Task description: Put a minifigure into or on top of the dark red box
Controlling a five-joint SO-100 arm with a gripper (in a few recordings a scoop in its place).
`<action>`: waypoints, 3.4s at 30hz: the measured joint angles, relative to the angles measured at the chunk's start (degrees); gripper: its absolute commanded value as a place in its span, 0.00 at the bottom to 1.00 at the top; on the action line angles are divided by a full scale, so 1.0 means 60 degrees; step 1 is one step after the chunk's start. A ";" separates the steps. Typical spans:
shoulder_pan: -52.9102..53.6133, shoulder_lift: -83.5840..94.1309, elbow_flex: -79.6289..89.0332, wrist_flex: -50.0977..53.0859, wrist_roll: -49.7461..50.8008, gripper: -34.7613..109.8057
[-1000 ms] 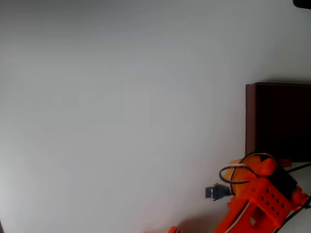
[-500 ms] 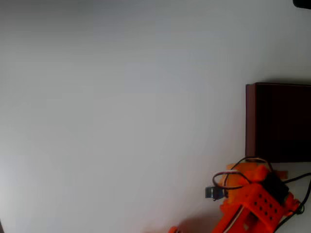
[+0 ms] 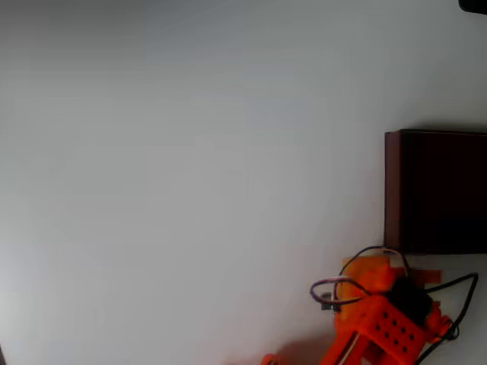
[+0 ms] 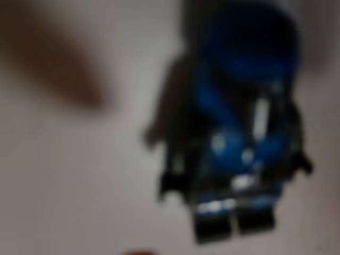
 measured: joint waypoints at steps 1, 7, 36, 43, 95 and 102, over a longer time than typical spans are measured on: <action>0.0000 0.0015 0.0103 -0.0059 0.0000 0.37; -0.0234 0.0073 0.0425 -0.0381 0.0117 0.37; -0.0762 0.1406 0.2153 -0.1729 0.0820 0.37; -0.0557 0.1611 0.2432 -0.2197 0.0659 0.37; 0.1860 0.2373 -0.1670 -0.0044 -0.5112 0.24; 0.1172 0.1172 -0.3369 0.0117 -0.6357 0.24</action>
